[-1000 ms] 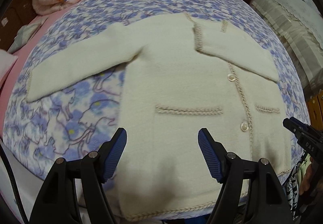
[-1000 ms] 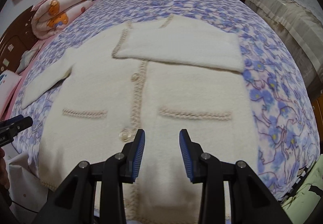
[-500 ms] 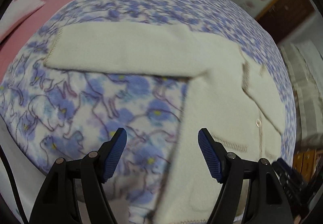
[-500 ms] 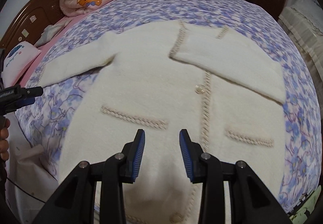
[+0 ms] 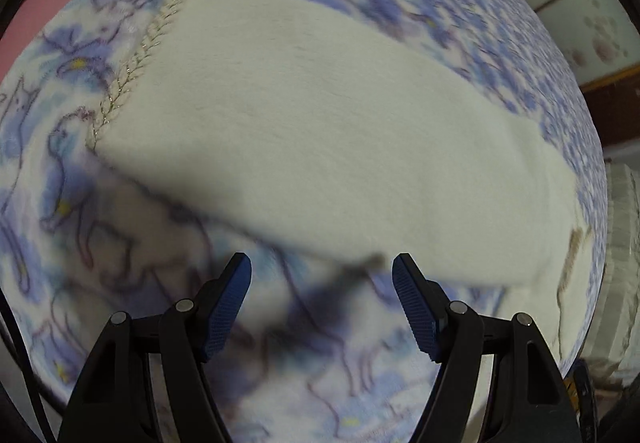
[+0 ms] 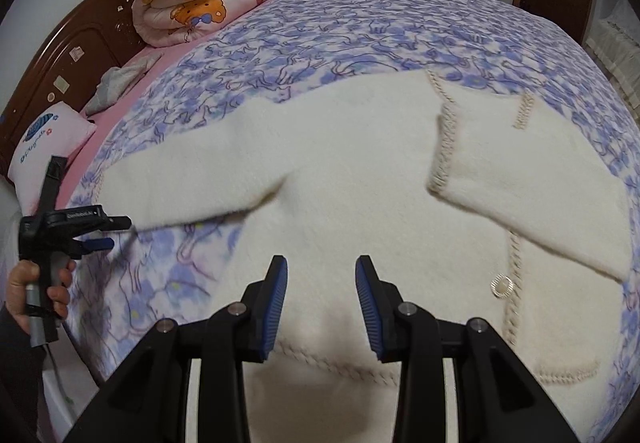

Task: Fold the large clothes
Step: 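Grasp the other sleeve cuff with the left gripper, then fold the held sleeve across the cardigan body and open the left gripper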

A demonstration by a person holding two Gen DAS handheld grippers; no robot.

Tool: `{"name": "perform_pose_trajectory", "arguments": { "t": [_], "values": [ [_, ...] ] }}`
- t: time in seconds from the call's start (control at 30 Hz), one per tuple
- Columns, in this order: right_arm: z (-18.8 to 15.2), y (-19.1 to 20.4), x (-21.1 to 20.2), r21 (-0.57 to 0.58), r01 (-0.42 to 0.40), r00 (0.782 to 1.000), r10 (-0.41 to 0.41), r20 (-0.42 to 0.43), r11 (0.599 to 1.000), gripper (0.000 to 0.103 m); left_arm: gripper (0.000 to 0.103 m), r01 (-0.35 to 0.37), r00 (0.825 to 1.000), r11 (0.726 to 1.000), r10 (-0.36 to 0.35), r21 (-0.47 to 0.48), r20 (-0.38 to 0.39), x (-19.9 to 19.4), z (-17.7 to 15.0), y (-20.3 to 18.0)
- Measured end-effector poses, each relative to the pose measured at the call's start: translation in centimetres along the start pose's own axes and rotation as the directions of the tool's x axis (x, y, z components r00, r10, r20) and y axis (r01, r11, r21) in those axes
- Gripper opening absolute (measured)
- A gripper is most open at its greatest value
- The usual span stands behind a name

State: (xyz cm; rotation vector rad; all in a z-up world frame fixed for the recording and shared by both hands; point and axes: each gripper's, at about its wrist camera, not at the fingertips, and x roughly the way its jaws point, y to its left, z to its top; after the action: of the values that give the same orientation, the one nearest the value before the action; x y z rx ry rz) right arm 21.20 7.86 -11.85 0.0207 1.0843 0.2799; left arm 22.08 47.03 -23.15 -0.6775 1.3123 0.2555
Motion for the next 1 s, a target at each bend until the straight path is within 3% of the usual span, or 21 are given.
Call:
{"name": "perform_pose_trajectory", "arguments": {
  "t": [0.13,0.23,0.3,0.33,0.37,0.53,0.63,0.7,0.77,0.87,0.93,1.0],
  "values": [
    [0.1,0.5,2.1,0.003,-0.004,1.000,0.004,-0.028,1.000,0.035,0.072,0.118,0.993,0.978,-0.118,-0.170,0.008,1.8,1.7,3.1],
    [-0.8,0.2,3.4,0.013,-0.005,0.998,0.005,-0.057,1.000,0.035,0.072,0.144,0.990,0.966,-0.137,-0.214,0.047,2.1,2.2,3.5],
    [-1.7,-0.1,4.2,0.026,-0.005,0.996,0.007,-0.085,1.000,0.035,0.060,0.091,0.992,0.981,-0.074,-0.174,0.099,1.8,2.3,2.7],
    [-2.3,-0.4,4.6,0.036,-0.005,0.995,0.008,-0.100,0.999,0.035,0.029,0.029,0.990,0.991,-0.010,-0.130,0.142,1.3,2.3,2.0],
    [-2.8,-0.6,4.9,0.044,-0.004,0.994,0.009,-0.112,0.999,0.035,0.016,-0.017,0.983,0.996,0.032,-0.083,0.181,0.8,2.3,1.2],
    [-5.3,-2.4,5.2,0.084,-0.011,0.987,0.025,-0.161,0.996,0.035,0.009,-0.143,0.944,0.990,0.131,0.017,0.302,-0.6,1.7,-1.9],
    [-6.6,-4.0,4.1,0.086,0.017,0.989,-0.004,-0.149,0.996,0.035,0.006,-0.227,0.907,0.971,0.181,0.079,0.380,-1.5,0.8,-4.8],
    [-7.1,-5.5,3.3,0.091,0.044,0.991,-0.031,-0.134,0.995,0.035,0.006,-0.281,0.872,0.952,0.199,0.124,0.447,-2.3,-0.5,-7.4],
    [-7.7,-7.4,2.5,0.122,0.060,0.991,-0.045,-0.128,0.991,0.035,0.006,-0.273,0.860,0.949,0.168,0.158,0.481,-3.4,-1.7,-10.1],
    [-8.6,-10.8,1.0,0.194,0.069,0.991,-0.046,-0.123,0.979,0.035,0.006,-0.197,0.858,0.940,0.027,0.279,0.513,-5.6,-4.9,-16.6],
    [-9.1,-12.7,0.1,0.233,0.074,0.992,-0.049,-0.114,0.970,0.035,0.006,-0.158,0.852,0.904,-0.078,0.396,0.518,-7.2,-8.0,-21.4],
    [-9.8,-14.4,-0.9,0.272,0.077,0.994,-0.051,-0.102,0.959,0.035,0.006,-0.119,0.849,0.838,-0.193,0.533,0.493,-8.0,-12.0,-27.1]
  ]
}}
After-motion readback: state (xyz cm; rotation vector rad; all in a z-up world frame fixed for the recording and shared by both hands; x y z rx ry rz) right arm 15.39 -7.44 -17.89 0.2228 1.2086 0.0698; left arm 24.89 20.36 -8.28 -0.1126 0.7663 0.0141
